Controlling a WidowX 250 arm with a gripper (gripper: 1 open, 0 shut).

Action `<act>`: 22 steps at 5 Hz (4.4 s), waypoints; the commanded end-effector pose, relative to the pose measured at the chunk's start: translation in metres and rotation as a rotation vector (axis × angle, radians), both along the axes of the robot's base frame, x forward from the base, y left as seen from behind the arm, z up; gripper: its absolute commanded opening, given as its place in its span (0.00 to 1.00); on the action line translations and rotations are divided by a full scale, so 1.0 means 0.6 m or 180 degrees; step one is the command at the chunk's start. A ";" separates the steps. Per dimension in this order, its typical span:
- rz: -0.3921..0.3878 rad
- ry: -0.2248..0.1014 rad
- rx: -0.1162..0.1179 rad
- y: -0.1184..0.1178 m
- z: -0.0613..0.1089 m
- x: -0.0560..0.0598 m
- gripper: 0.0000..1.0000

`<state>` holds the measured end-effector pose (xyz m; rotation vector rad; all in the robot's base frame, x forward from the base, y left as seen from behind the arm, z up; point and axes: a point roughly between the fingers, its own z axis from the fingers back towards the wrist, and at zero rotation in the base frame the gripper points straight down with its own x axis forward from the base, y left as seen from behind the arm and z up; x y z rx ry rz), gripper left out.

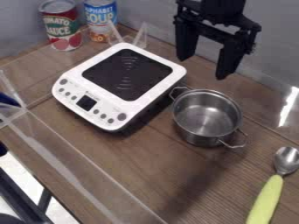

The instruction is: Put silver pot on the white and black stove top

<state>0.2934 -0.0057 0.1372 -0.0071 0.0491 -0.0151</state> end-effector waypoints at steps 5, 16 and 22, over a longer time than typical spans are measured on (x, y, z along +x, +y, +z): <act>0.0437 0.0016 -0.0032 0.042 -0.118 0.003 1.00; 0.0246 -0.0304 -0.0211 0.036 -0.130 0.021 0.00; 0.0219 -0.0645 -0.0323 0.026 -0.041 0.041 0.00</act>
